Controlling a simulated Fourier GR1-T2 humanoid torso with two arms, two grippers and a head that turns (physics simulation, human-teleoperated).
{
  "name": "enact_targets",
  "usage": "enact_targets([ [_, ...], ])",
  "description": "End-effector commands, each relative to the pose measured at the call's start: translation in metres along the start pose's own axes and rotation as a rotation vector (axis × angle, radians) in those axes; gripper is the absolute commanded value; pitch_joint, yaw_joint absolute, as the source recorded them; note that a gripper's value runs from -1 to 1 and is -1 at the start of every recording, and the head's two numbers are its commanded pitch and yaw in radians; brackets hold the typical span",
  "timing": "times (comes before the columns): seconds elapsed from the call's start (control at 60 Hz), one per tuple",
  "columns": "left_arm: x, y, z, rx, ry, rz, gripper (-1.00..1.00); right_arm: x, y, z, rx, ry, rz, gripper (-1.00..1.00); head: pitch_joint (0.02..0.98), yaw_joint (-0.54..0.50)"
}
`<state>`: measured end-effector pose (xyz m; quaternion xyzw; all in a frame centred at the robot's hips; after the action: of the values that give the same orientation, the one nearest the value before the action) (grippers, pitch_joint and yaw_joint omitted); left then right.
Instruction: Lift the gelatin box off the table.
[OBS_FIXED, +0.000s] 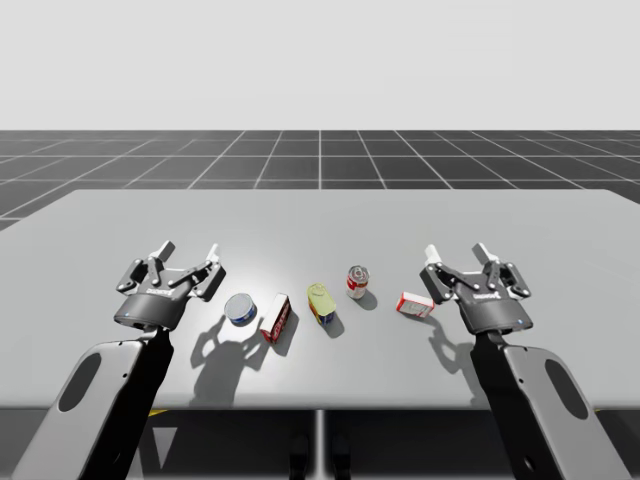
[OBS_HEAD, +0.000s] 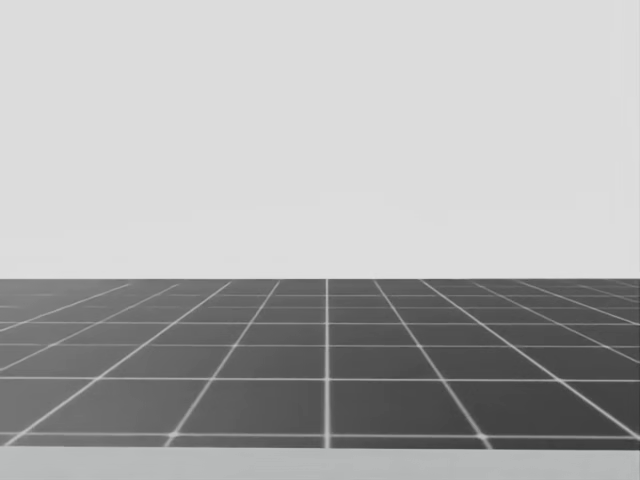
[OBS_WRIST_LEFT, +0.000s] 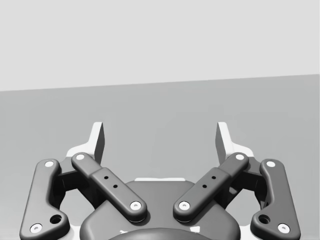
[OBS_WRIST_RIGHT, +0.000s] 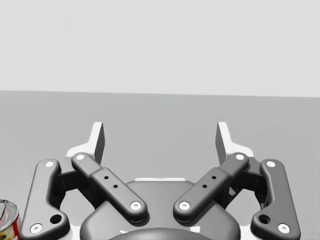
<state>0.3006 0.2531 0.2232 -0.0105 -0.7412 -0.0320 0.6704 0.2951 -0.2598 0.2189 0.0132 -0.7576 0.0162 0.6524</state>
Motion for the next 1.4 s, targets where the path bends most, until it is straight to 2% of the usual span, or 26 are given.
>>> enact_targets([
  [0.017,0.0,0.0,0.0,0.003,0.004,-0.003,-1.0,-0.001,0.0,0.003,0.007,0.015,-0.014,-1.0,0.064,0.01],
  [0.033,0.0,0.0,0.0,0.003,0.004,-0.002,-1.0,-0.001,0.0,0.003,-0.001,0.012,-0.013,-1.0,0.066,0.01],
  [0.067,0.0,0.001,0.0,0.003,0.003,0.0,-1.0,0.001,-0.001,0.002,0.029,0.017,-0.05,-1.0,0.077,0.01],
  [0.083,0.0,0.001,0.001,0.003,0.003,0.0,-1.0,0.001,-0.002,0.002,0.037,0.022,-0.055,-1.0,0.08,0.01],
  [0.133,0.001,0.001,0.001,0.003,0.002,0.002,-1.0,0.001,-0.003,0.001,0.065,0.038,-0.044,-1.0,0.11,0.01],
  [0.167,0.001,0.001,0.001,0.004,0.001,0.002,-1.0,0.0,-0.003,0.001,0.071,0.045,-0.051,-1.0,0.127,0.01],
  [0.4,0.0,0.003,0.001,0.018,0.002,-0.014,-1.0,-0.002,-0.005,-0.002,0.06,0.049,-0.032,-1.0,0.349,0.0],
  [0.517,0.0,0.003,0.001,0.019,0.003,-0.016,-1.0,-0.003,-0.005,-0.002,0.065,0.055,-0.031,-1.0,0.438,-0.02],
  [0.6,0.001,0.004,0.001,0.015,-0.001,-0.017,-1.0,-0.004,-0.005,-0.003,0.067,0.062,-0.031,-1.0,0.528,-0.06],
  [0.817,0.0,0.001,0.001,0.01,-0.011,-0.046,-1.0,-0.004,-0.005,-0.003,0.07,0.065,-0.024,-1.0,0.682,-0.19],
  [1.117,0.001,-0.005,0.003,-0.01,-0.021,-0.044,-1.0,-0.003,-0.005,-0.003,0.067,0.062,-0.02,-1.0,0.818,-0.34],
  [1.2,0.005,-0.006,0.005,-0.021,-0.037,-0.028,-1.0,-0.004,-0.005,-0.003,0.063,0.062,-0.02,-1.0,0.831,-0.35],
  [1.3,0.009,-0.006,0.007,-0.031,-0.051,-0.001,-1.0,-0.002,-0.001,-0.003,0.077,0.074,-0.044,-1.0,0.832,-0.35],
  [1.35,0.011,-0.006,0.008,-0.029,-0.059,0.007,-1.0,-0.002,0.001,-0.002,0.076,0.079,-0.037,-1.0,0.831,-0.34],
  [1.4,0.011,-0.006,0.009,-0.027,-0.061,0.012,-1.0,0.0,0.003,0.001,0.068,0.086,-0.045,-1.0,0.832,-0.34],
])
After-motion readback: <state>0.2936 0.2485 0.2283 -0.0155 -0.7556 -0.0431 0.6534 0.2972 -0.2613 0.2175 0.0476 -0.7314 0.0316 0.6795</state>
